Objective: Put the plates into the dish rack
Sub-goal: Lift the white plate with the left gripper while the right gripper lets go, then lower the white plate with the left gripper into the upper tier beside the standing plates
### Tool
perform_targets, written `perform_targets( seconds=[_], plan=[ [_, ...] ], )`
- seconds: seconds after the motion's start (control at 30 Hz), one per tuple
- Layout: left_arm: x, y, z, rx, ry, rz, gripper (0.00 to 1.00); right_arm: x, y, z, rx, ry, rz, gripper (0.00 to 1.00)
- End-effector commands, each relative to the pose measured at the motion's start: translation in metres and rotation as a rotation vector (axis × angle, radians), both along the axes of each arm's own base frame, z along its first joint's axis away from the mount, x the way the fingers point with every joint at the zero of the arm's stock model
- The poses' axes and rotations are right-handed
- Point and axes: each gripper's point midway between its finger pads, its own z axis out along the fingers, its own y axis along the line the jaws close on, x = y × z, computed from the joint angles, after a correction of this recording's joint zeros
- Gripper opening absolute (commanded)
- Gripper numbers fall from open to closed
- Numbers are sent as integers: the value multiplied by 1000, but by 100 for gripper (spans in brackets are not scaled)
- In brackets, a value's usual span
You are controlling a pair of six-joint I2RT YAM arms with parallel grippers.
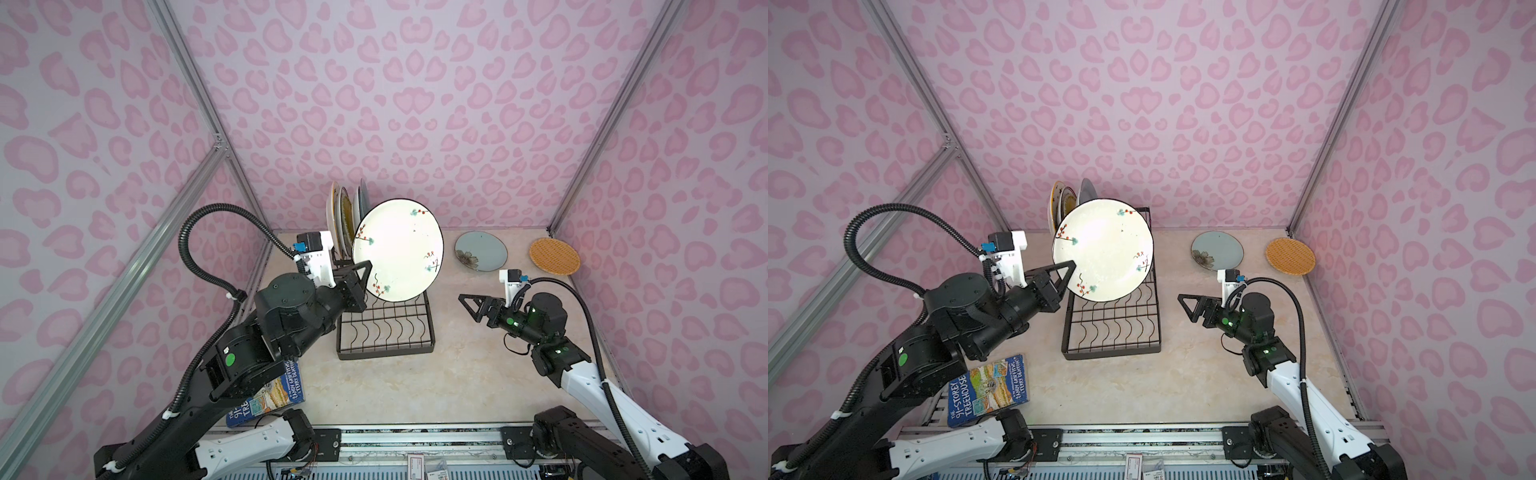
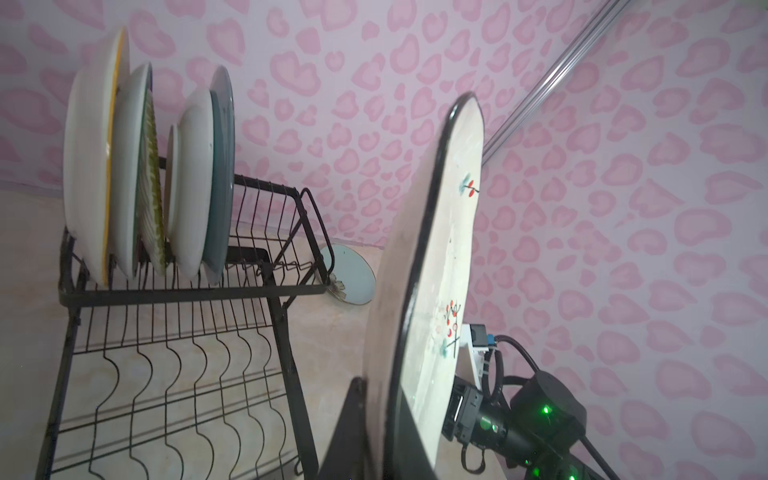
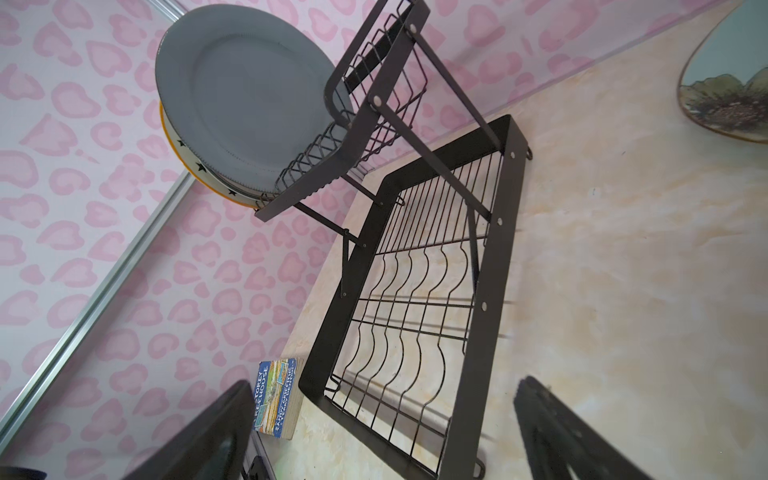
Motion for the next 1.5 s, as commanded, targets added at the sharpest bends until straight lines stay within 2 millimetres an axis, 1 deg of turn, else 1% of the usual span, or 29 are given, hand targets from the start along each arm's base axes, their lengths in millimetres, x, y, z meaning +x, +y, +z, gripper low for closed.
perform_targets(
  seconds=[0.0,0.13,0.27,0.4,0.6,0.73,0.8,0.97,1.07,1.27,1.47],
  plan=[
    [21,16,27,44,-75,167,3,-5,14,17,35,-115,73,97],
    [44,17,32,111,-89,304,3,-16,26,16,48,-152,119,97],
    [66,15,35,195,-108,429,3,-25,33,10,12,-189,125,97],
    [82,12,39,285,-129,533,3,-27,35,2,-13,-188,127,97],
    [108,-3,40,459,-154,662,3,-27,40,-7,-22,-172,138,97],
    [125,-17,34,573,-159,730,4,-29,44,-10,-25,-171,152,97],
    [132,-22,31,623,-157,755,4,-32,47,-8,-26,-180,165,97],
    [153,-34,11,712,-131,748,4,-37,51,-9,-44,-201,182,97],
    [163,-31,2,738,-114,758,4,-37,52,-9,-47,-200,186,97],
    [179,-18,-16,795,-71,774,4,-36,54,-14,-53,-189,193,97],
    [190,-15,-36,839,-39,776,4,-36,58,-17,-55,-180,206,97]
  ],
)
